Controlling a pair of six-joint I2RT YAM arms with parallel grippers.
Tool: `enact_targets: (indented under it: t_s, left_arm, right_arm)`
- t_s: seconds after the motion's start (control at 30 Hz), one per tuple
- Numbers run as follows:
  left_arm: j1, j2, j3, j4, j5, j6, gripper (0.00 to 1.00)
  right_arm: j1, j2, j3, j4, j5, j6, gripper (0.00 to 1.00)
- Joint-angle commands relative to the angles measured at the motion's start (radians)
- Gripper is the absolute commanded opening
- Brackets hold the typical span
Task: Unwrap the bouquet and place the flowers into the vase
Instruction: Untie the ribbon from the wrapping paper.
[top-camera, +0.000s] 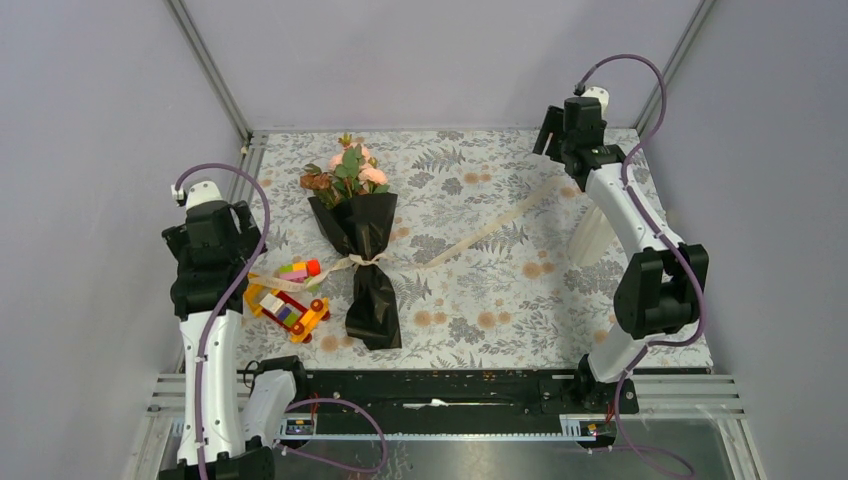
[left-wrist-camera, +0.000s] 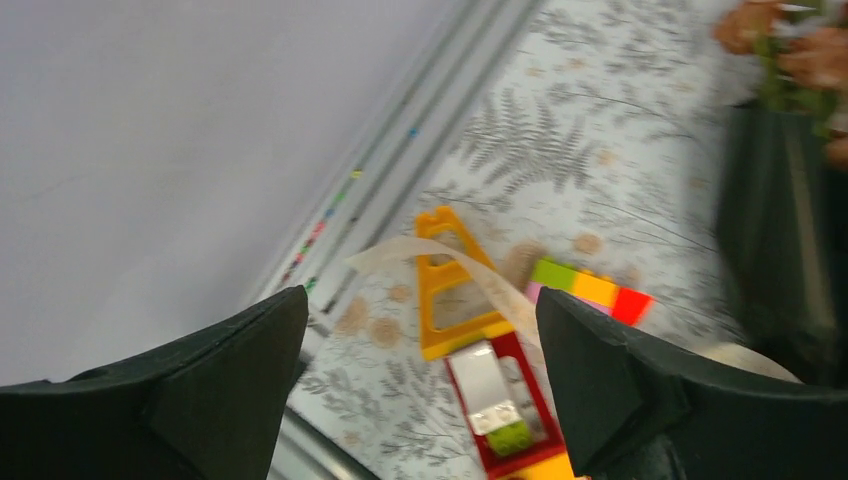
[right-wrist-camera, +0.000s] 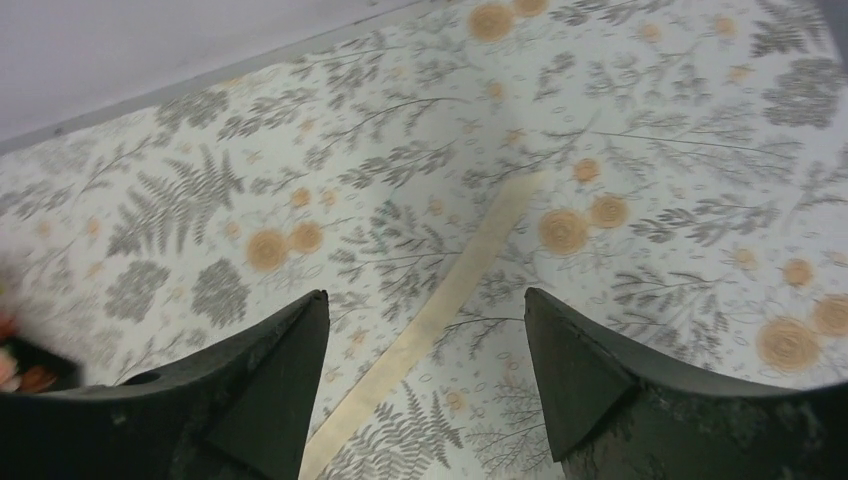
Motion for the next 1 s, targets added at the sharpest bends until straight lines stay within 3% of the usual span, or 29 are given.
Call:
enact_targets:
  t_s: [0.0,0.2,0.47,0.67,0.97]
  left_arm:
    - [-0.005,-0.015,-0.008,0.034,0.305,-0.069,0.93]
    - [-0.082,-0.043,-0.141,0.179,0.617,-0.279,0.92]
    - [-0.245,-0.060,-0.357,0.460,0.765,-0.569,0.92]
    - [-0.282,-0.051,-0.475,0.629,0.776,-0.711,0.88]
    - [-0.290,0.035,-0.520,0.694,0.761,-0.719,0.76]
  right_arm:
    - [-0.004,-0.081,0.021,-0.016,-0.222,-0.023,0.78]
    - [0.045,-0.116,-0.014,-0.010,-0.533,-0.047,0.76]
    - [0.350,-0.151,-0.155,0.008,-0.553,-0.212,0.76]
    - [0.517,-0.117,-0.272,0.118,-0.595,-0.131,0.75]
    - [0.646,-0.014,-0.287,0.162,-0.584,-0.107,0.69]
